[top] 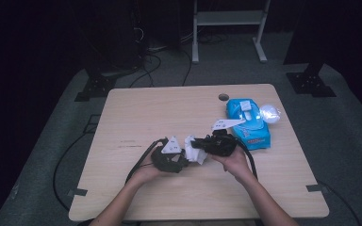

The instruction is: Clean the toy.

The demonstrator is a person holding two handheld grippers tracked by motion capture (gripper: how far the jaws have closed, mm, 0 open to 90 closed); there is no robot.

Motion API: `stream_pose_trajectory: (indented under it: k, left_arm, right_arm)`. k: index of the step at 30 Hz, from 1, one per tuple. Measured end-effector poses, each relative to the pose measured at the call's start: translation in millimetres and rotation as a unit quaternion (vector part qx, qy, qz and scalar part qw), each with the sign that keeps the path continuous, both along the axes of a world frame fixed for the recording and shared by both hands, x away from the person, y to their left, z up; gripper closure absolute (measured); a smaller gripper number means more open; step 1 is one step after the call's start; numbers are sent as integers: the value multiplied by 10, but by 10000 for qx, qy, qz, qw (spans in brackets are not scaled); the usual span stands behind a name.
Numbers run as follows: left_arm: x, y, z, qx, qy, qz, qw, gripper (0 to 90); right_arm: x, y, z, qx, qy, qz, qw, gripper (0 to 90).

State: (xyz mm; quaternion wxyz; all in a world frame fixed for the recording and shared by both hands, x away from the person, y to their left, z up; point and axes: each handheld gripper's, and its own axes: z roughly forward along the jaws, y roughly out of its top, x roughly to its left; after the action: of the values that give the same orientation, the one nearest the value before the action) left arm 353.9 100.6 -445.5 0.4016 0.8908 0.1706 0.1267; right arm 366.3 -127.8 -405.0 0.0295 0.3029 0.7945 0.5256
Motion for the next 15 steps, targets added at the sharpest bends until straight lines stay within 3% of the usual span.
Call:
stream_pose_trajectory:
  k: [4,6,7,12,15]
  left_arm:
    - [46,-49,16,-6,44,0,10000,403]
    - [79,-99,18,41,138,27,9999,373]
    - [100,-135,17,86,123,31,9999,366]
    - [184,-259,25,292,142,64,9995,343]
    - [208,-307,10,473,56,66,9988,468]
  right_arm:
    - [40,-138,-16,-394,-76,-305,9987,832]
    - [60,-190,-43,-780,-265,-525,9952,832]
    - [77,-220,-58,-839,-273,-585,9944,831]
    - [126,-293,-108,-851,-171,-726,9936,831]
    - [91,-208,-100,-878,-222,-575,9942,831]
